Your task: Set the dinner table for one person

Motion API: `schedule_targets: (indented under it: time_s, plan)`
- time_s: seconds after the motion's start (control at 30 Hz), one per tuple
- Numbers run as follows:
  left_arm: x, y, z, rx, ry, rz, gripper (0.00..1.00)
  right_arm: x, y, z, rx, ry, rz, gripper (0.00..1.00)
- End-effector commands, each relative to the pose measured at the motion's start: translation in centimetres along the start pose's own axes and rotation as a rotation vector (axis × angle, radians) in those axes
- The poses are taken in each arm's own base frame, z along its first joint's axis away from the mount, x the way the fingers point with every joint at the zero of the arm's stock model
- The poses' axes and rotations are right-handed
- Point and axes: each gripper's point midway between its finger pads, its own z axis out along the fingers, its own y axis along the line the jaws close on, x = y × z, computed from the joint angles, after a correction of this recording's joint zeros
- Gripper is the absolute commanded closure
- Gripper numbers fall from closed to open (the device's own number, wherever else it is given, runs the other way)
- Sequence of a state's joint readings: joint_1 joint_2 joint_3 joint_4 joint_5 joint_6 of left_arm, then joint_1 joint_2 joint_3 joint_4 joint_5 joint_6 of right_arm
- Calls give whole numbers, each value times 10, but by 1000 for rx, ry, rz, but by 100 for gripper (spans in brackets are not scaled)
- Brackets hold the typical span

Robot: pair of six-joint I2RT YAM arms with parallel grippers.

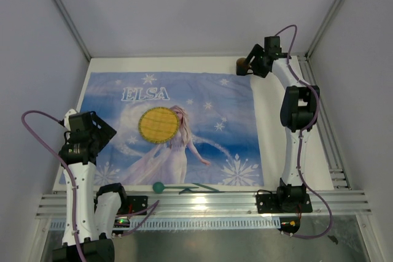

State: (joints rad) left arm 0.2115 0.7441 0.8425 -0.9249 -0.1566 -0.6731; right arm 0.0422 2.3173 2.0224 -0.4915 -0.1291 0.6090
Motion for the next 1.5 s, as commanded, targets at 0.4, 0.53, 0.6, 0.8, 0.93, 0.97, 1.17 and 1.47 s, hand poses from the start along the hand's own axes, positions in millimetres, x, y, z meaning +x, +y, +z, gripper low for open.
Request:
schedule_targets:
  time_s: [0.4, 0.53, 0.6, 0.8, 0.93, 0.97, 1.17, 1.47]
  plan:
    - [-5, -2, 1, 5, -17, -5, 22, -4, 7, -7, -37, -28, 7, 24]
    - [-4, -2, 2, 3, -14, -4, 22, -1, 7, -7, -41, -22, 3, 24]
    - [-4, -2, 3, 1, -11, -5, 22, 0, 7, -6, -47, -18, 4, 24]
    - [-4, -2, 3, 0, -12, -6, 22, 1, 7, -5, -47, -14, -5, 24]
    - [-4, 0, 3, -6, -15, -9, 22, 3, 3, -2, -40, -10, -10, 25]
    - [-4, 0, 2, -5, -18, -10, 22, 4, 4, -2, -40, -8, -11, 25]
    - [-4, 0, 2, -5, -20, -13, 22, 9, 1, 2, -44, 8, -12, 31]
    - [-4, 0, 2, -5, -19, -15, 22, 14, 0, 6, -56, 23, -16, 41]
